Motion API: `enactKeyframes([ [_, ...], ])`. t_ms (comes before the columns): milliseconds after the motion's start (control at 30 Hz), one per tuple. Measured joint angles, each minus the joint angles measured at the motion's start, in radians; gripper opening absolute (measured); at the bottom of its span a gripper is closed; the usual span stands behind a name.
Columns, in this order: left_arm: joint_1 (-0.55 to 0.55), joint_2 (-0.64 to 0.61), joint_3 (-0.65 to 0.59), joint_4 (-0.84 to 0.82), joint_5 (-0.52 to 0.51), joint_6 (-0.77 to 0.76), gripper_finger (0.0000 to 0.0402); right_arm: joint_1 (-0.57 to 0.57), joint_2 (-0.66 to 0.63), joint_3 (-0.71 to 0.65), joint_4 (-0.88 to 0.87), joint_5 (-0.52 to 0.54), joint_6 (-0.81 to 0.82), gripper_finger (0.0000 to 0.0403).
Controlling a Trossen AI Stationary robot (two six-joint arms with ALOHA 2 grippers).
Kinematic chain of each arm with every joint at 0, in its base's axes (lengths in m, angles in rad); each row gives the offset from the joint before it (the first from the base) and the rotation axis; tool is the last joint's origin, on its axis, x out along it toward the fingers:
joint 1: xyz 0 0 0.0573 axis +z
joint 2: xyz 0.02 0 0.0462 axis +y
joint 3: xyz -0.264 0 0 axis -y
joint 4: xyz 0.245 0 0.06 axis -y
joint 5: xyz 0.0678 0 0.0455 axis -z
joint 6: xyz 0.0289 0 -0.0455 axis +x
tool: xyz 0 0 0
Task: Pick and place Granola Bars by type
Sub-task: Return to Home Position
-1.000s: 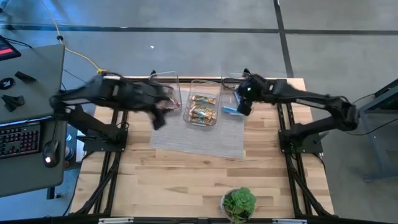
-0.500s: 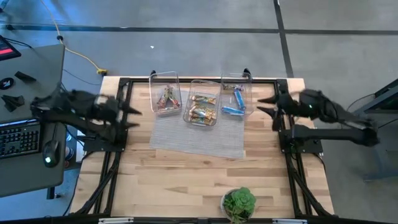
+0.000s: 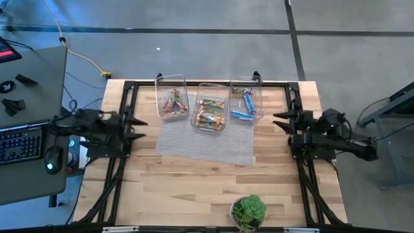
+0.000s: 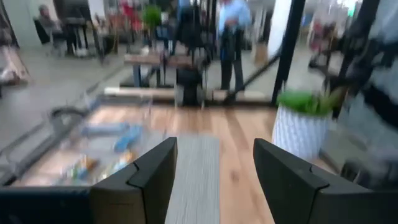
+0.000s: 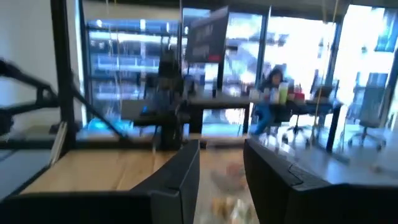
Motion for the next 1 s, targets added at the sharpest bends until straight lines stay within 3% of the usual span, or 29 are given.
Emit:
enactKeyframes([
  [400, 0.0, 0.006, -0.259, 0.269, 0.068, 0.04, 0.0207, 0.002, 0.038, -0.302, 0.442, -0.023, 0.022, 0.0108],
  [667, 0.0, 0.004, -0.347, 0.301, 0.092, -0.007, 0.0207, 0.001, 0.037, -0.297, 0.413, 0.035, 0.01, 0.0108],
  [900, 0.0, 0.012, -0.434, 0.493, 0.093, -0.012, 0.0207, 0.001, 0.037, -0.297, 0.406, 0.035, 0.008, 0.0108],
  [1000, 0.0, 0.02, -0.434, 0.503, 0.09, -0.031, 0.0207, 0.001, 0.037, -0.297, 0.406, 0.035, 0.008, 0.0108],
])
